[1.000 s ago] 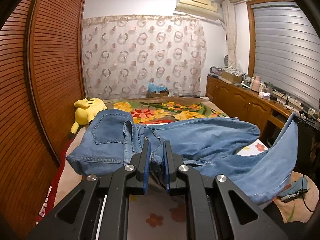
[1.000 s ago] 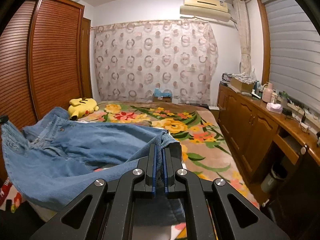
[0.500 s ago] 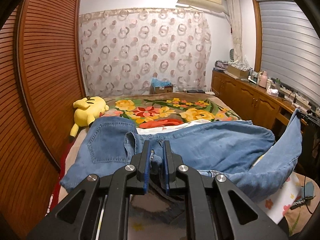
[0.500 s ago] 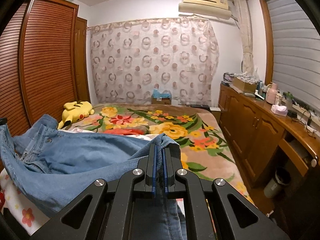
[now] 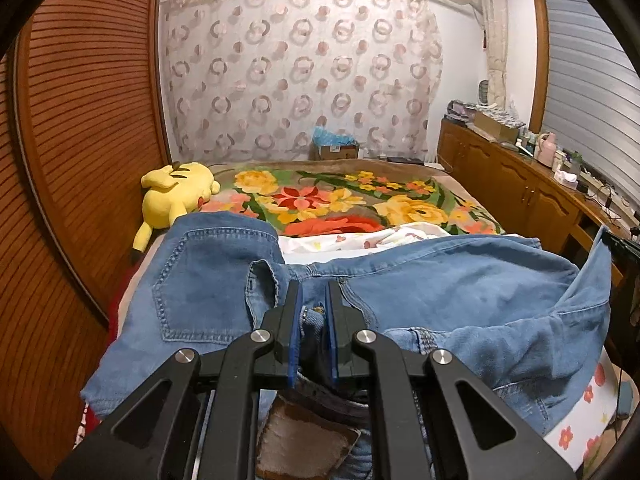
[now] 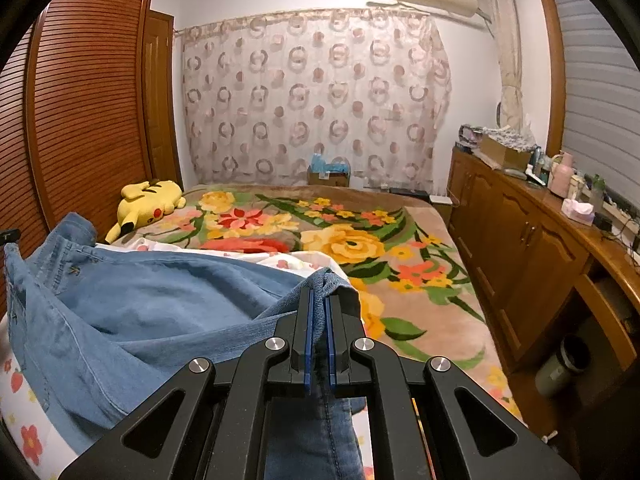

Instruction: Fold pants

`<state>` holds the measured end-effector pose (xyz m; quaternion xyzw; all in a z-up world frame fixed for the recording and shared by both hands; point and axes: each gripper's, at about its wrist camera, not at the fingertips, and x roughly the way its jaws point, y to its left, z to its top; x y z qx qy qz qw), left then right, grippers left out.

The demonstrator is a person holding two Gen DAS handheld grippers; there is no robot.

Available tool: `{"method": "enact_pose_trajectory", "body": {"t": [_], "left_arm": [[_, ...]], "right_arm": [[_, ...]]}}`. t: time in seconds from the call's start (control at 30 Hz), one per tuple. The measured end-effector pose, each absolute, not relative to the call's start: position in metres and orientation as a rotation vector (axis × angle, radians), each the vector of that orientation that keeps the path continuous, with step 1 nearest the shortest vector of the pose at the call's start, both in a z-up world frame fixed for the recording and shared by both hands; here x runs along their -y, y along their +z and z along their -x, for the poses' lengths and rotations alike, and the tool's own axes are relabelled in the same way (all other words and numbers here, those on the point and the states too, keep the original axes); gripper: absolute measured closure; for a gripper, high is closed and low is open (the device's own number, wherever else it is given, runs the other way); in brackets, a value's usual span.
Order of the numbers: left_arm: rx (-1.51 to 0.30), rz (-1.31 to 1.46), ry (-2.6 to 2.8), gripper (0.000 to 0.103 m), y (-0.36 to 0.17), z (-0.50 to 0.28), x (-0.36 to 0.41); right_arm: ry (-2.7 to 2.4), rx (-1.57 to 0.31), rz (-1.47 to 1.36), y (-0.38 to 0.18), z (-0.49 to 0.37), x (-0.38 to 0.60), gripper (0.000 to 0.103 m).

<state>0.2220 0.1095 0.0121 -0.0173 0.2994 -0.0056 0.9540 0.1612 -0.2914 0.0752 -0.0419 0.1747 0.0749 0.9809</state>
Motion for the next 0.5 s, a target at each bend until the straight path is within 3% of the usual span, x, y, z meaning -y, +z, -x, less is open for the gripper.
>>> {"method": "enact_pose_trajectory", "body": {"t": [0.27, 0.5], "left_arm": [[-0.645, 0.025, -0.005, 0.091, -0.001, -0.243, -0.111], [-0.578, -0.001, -0.004, 0.091, 0.019, -0.245, -0.106]], "right_arm": [[0.145, -0.391, 0.094, 0.077, -0.172, 0.292, 0.098], [0.157, -0.339, 0.096, 0.107, -0.168, 0.287, 0.098]]}}
